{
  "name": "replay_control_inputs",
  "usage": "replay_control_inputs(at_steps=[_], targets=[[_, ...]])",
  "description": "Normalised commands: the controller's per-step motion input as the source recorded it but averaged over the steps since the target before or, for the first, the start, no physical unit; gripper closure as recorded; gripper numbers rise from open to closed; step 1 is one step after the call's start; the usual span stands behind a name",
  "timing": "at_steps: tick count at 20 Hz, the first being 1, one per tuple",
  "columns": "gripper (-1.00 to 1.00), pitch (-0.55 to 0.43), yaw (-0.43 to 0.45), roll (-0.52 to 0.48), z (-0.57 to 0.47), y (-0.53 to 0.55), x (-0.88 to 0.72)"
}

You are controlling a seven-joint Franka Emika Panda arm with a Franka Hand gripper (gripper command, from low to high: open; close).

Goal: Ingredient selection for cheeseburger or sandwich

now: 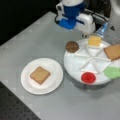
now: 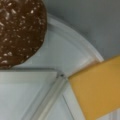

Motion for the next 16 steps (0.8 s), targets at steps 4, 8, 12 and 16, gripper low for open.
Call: replay_control_inputs(at_steps=[4, 8, 12, 16], targets=[[-1.00, -0.084, 0.084, 0.010, -0.23, -0.16, -0.10], [-1.00, -0.153, 0.111, 0.179, -0.26, -0.31, -0.03], [-1.00, -0.193, 0.038, 0.258, -0.19, -0.30, 0.06], [-1.00, -0.089, 0.011, 0.301, -0.08, -0.22, 0.12]])
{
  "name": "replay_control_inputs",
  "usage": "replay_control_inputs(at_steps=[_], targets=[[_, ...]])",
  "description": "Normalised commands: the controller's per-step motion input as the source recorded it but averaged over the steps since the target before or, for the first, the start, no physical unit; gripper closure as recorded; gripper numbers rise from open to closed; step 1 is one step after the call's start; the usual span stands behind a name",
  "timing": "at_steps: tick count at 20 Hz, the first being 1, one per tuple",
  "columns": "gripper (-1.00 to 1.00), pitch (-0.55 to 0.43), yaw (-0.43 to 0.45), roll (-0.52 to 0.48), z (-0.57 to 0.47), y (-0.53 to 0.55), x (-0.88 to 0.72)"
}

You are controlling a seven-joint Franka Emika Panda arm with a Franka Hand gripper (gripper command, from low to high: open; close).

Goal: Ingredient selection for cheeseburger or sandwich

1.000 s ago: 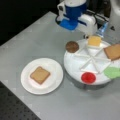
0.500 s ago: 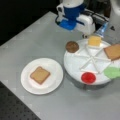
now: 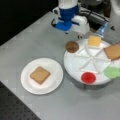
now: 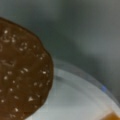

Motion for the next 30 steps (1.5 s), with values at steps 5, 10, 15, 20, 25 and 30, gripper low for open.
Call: replay_control_inputs(at_steps=[5, 10, 15, 20, 25, 30], targets=[[-1.00, -0.138, -0.066, 0.374, 0.02, -0.06, 0.23], [-1.00, -0.113, -0.074, 0.325, 0.05, -0.08, 0.25], [-1.00, -0.062, 0.011, 0.320, -0.02, -0.21, 0.31], [-1.00, -0.020, 0.074, 0.242, -0.02, -0.25, 0.31], [-1.00, 0.026, 0.114, 0.335, -0.03, -0.20, 0.21], [-1.00, 0.024, 0.080, 0.400, -0.01, -0.20, 0.18]])
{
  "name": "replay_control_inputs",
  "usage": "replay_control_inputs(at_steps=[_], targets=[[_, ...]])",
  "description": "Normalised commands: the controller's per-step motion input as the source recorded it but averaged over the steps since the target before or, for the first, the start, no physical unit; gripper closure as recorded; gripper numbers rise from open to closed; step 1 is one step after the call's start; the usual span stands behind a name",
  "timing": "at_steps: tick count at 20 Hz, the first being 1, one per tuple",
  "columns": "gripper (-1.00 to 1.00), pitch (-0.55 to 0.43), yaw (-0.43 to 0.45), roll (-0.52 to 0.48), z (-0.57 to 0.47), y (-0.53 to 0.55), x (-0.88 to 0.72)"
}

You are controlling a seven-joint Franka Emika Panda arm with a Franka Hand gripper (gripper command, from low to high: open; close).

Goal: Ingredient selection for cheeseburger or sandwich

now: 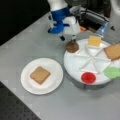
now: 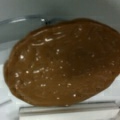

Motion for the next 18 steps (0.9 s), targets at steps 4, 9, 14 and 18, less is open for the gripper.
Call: replay_control_inputs(at_steps=[4, 9, 14, 18], targets=[[-1.00, 0.063, 0.085, 0.389, -0.03, -0.22, 0.23], [-1.00, 0.031, 0.161, 0.421, -0.06, -0.26, 0.28], [-1.00, 0.026, 0.227, 0.474, -0.09, -0.33, 0.27], [-1.00, 0.065, 0.252, 0.486, -0.05, -0.37, 0.24]])
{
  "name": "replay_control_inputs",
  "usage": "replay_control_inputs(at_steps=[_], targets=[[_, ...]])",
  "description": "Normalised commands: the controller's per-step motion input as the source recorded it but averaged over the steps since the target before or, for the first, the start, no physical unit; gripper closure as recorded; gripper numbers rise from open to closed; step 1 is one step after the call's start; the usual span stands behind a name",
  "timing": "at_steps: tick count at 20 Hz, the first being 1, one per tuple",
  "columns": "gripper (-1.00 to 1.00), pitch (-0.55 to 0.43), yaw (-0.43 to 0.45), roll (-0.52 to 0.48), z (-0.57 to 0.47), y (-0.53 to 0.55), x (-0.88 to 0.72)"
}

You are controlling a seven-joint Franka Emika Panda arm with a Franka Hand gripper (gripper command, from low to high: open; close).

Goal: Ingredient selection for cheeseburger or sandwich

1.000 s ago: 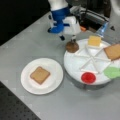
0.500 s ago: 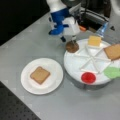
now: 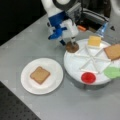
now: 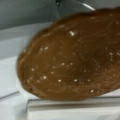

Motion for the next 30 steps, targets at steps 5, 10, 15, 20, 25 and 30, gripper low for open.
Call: replay_control_inputs(at_steps=[5, 10, 15, 20, 25, 30], targets=[[-1.00, 0.039, 0.215, 0.470, -0.03, -0.34, 0.21], [-1.00, 0.011, 0.126, 0.399, -0.03, -0.24, 0.12], [-1.00, -0.009, 0.051, 0.381, -0.04, -0.12, 0.05], [-1.00, -0.017, -0.020, 0.343, -0.03, -0.05, 0.04], [-1.00, -0.037, -0.062, 0.259, -0.06, -0.07, 0.04], [-1.00, -0.049, -0.055, 0.208, -0.10, -0.09, 0.02]])
